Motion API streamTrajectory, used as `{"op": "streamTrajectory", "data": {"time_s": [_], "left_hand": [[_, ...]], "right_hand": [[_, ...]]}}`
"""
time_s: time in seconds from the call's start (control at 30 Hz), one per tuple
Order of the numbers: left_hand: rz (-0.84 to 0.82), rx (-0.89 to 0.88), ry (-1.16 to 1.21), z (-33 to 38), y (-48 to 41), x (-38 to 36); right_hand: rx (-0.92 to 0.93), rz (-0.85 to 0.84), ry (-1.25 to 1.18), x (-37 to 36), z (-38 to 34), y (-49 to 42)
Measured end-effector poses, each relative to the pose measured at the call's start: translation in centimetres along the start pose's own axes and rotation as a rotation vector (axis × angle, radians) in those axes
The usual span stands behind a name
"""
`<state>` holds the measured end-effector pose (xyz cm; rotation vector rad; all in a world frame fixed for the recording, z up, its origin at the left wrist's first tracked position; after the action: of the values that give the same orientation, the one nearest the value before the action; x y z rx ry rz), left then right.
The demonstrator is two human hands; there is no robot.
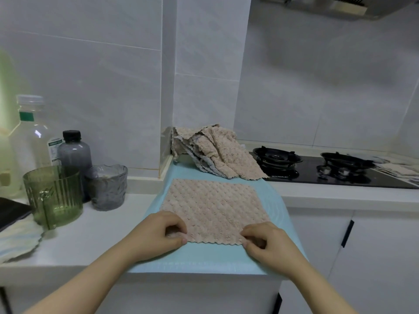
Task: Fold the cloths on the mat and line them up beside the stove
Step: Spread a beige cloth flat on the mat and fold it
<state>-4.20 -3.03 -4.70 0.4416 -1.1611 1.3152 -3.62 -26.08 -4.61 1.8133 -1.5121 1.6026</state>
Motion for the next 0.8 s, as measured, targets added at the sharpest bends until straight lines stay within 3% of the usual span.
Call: {"op": "streamTrajectory", "data": {"time_s": [0.33,0.53,0.63,0.8], "left_hand": [[0.085,0.063,0.011,-0.6,0.1,0.2],[0.018,0.114,0.102,-1.0,0.0,-0.1],[0.088,0.173,0.048,-1.3,-0.1,0.2],[0.245,0.283,0.174,-2.6,0.4,1.3]], "right_hand": [[-0.129,0.020,-0.007,0.1,0.8,-0.3],[-0.201,0.016,-0.052,0.2,1.0,-0.1],[-0.246,0.026,-0.066,0.1,1.4,-0.1],[-0.405,0.210,-0.200,1.4,2.8,0.0]]}}
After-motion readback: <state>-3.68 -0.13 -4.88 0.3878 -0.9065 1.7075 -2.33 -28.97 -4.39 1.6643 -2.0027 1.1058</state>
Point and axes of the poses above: each hand's wrist, its own y-axis away from the middle knuckle, its own x-axis out of the back of the hand, z = x × y, the point moved 7 cm from there along -y, towards the middle knuckle, and after that the axes turned 2 degrees about z, right-handed, at the moved point
